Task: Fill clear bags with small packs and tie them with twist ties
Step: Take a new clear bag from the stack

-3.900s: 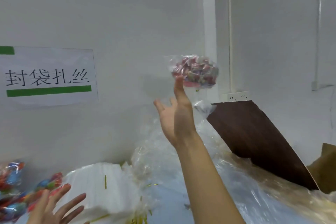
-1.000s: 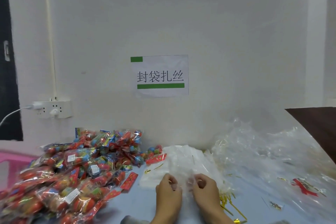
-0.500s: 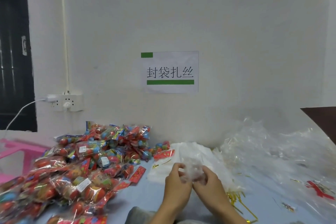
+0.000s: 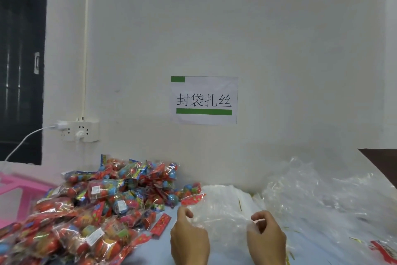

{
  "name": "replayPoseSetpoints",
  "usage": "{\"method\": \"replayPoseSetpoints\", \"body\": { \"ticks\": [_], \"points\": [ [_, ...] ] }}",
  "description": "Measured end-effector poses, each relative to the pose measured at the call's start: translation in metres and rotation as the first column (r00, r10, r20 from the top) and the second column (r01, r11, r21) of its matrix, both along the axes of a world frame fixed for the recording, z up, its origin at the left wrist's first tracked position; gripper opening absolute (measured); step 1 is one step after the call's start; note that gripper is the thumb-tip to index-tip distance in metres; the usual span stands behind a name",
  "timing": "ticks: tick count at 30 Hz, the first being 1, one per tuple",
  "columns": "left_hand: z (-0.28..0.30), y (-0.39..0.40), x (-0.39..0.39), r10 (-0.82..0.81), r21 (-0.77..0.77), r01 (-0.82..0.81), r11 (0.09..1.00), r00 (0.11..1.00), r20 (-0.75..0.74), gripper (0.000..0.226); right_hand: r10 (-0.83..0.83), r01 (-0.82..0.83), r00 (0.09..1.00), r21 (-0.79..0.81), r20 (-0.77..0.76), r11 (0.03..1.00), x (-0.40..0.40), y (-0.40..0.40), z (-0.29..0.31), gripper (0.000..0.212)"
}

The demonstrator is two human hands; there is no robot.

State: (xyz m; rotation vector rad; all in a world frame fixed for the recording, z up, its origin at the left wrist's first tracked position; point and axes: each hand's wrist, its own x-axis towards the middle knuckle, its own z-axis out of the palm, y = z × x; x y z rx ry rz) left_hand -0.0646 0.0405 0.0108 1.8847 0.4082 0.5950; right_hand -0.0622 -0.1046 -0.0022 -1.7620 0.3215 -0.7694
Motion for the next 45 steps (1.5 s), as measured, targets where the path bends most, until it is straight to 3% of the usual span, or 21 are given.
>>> {"method": "replayPoseSetpoints", "body": {
  "ticks": [2,5,7,11,13,18,20,22,24,27,29,31,34,36,40,43,45],
  "points": [
    [0.000,-0.002,0.003,-0.041,0.039,0.040,0.998,0.999,0.031,0.039,0.042,-0.044,0.998,-0.048,-0.046,0.998,-0.002,0.001,0.002,0.024],
    [-0.001,-0.010,0.006,-0.267,-0.017,0.268,0.963,0.963,0.044,0.036,0.215,-0.232,0.969,-0.135,-0.125,0.963,-0.005,0.007,0.000,0.028],
    [0.000,-0.015,0.007,-0.391,0.022,0.391,0.920,0.920,0.010,0.032,0.306,-0.323,0.943,-0.135,-0.132,0.937,-0.006,0.012,0.000,0.024],
    [0.001,-0.023,0.005,-0.474,0.136,0.475,0.869,0.880,-0.044,0.023,0.304,-0.339,0.937,-0.242,-0.172,0.909,-0.005,0.012,0.002,0.018],
    [0.001,-0.020,0.004,-0.444,0.181,0.446,0.877,0.895,-0.054,0.028,0.255,-0.281,0.958,-0.233,-0.133,0.931,-0.006,0.009,0.001,0.020],
    [0.008,-0.003,-0.001,-0.111,0.200,0.113,0.973,0.994,-0.025,0.036,-0.007,-0.004,0.994,-0.094,-0.113,0.996,-0.005,-0.001,0.005,0.024],
    [0.007,-0.004,-0.001,-0.112,0.264,0.106,0.959,0.994,0.010,0.039,-0.029,0.024,0.995,-0.052,-0.096,0.998,-0.003,-0.002,0.007,0.019],
    [0.005,-0.006,-0.001,-0.138,0.412,0.121,0.903,0.990,0.011,0.052,0.004,-0.004,0.994,-0.003,-0.106,1.000,-0.003,-0.001,0.007,0.015],
    [0.007,-0.008,-0.003,-0.147,0.613,0.104,0.784,0.989,0.020,0.076,0.049,-0.050,0.992,-0.007,-0.117,0.999,-0.003,-0.001,0.005,0.014],
    [0.007,-0.012,-0.005,-0.237,0.761,0.098,0.641,0.969,0.075,0.077,0.135,-0.152,0.983,-0.143,-0.125,0.978,-0.004,0.001,0.004,0.024],
    [0.005,-0.015,-0.005,-0.306,0.765,0.148,0.627,0.950,0.067,0.054,0.198,-0.223,0.973,-0.252,-0.118,0.942,-0.007,0.003,0.005,0.031],
    [0.005,-0.013,-0.007,-0.310,0.679,0.163,0.716,0.946,0.099,0.025,0.230,-0.253,0.967,-0.336,-0.105,0.907,-0.008,0.003,0.005,0.036],
    [0.006,-0.004,-0.006,-0.233,0.459,0.150,0.876,0.964,0.131,0.037,0.126,-0.169,0.984,-0.413,-0.130,0.895,-0.010,0.002,0.006,0.040],
    [0.005,0.001,-0.004,-0.213,0.337,0.143,0.930,0.961,0.179,0.041,0.053,-0.109,0.987,-0.393,-0.151,0.913,-0.011,0.000,0.006,0.035],
    [0.002,-0.004,-0.004,-0.266,0.377,0.184,0.908,0.947,0.178,0.039,0.139,-0.200,0.961,-0.257,-0.239,0.945,-0.007,-0.001,0.001,0.020],
    [0.003,-0.004,-0.004,-0.247,0.556,0.108,0.824,0.952,0.182,0.056,0.111,-0.146,0.981,-0.228,-0.160,0.963,-0.007,-0.004,0.002,0.017],
    [0.004,-0.004,-0.004,-0.271,0.643,0.081,0.762,0.941,0.203,0.051,0.100,-0.125,0.988,-0.220,-0.120,0.968,-0.009,-0.003,0.005,0.017]
  ]
}}
